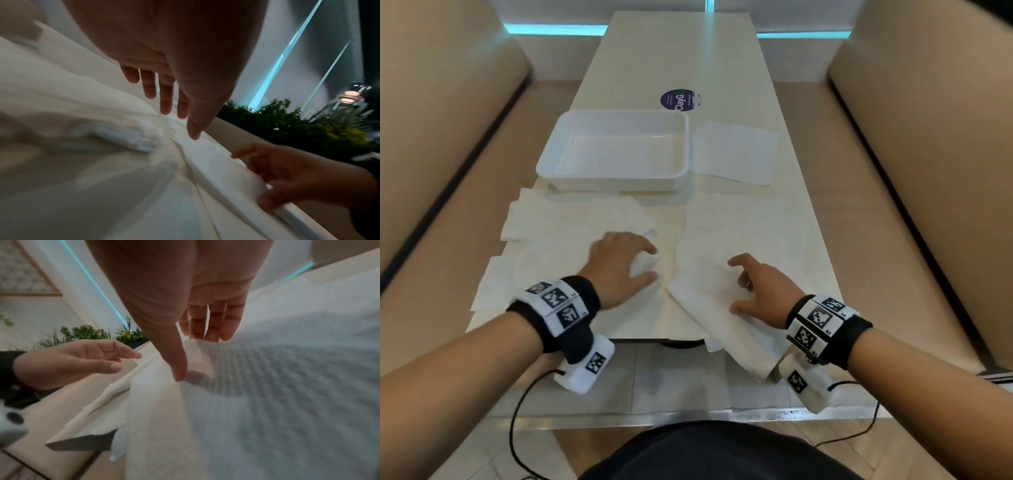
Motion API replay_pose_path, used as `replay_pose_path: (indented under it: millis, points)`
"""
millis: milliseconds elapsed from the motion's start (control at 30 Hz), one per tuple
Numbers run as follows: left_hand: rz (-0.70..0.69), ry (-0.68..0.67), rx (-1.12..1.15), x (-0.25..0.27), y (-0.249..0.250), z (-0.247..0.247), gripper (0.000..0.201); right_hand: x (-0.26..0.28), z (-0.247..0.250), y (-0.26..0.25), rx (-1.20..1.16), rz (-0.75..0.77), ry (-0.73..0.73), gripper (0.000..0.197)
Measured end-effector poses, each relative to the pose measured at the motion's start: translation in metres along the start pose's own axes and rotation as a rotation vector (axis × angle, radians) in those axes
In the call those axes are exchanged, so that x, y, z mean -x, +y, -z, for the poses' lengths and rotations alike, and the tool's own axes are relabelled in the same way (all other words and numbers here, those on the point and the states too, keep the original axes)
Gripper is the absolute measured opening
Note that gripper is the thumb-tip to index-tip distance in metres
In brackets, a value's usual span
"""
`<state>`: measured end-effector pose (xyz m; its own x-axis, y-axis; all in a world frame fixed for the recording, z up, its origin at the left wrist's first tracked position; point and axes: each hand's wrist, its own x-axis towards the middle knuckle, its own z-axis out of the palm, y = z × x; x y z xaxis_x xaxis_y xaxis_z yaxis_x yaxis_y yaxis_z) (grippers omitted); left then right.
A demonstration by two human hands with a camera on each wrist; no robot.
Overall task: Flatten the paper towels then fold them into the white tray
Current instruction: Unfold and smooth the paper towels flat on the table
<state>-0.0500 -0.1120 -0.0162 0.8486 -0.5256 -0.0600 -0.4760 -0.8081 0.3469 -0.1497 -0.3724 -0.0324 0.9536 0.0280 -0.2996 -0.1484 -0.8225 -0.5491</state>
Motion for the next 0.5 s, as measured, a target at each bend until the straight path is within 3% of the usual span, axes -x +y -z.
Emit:
replay_pose_path:
  millis: [133,267,500]
  points:
    - [-0.072,-0.197,0.141,0.000,0.028,-0.023,0.065,-0.005,0.008,-0.003,-0.152,0.013,0.004,0.064]
    - [-0.046,-0.250,0.331,0.004,0.035,-0.028,0.083,-0.004,0.032,-0.006,-0.265,0.046,0.028,0.062]
    - [0.055,-0.068,0.592,-0.005,0.034,-0.020,0.051,-0.018,0.077,-0.015,-0.246,0.094,0.153,0.058]
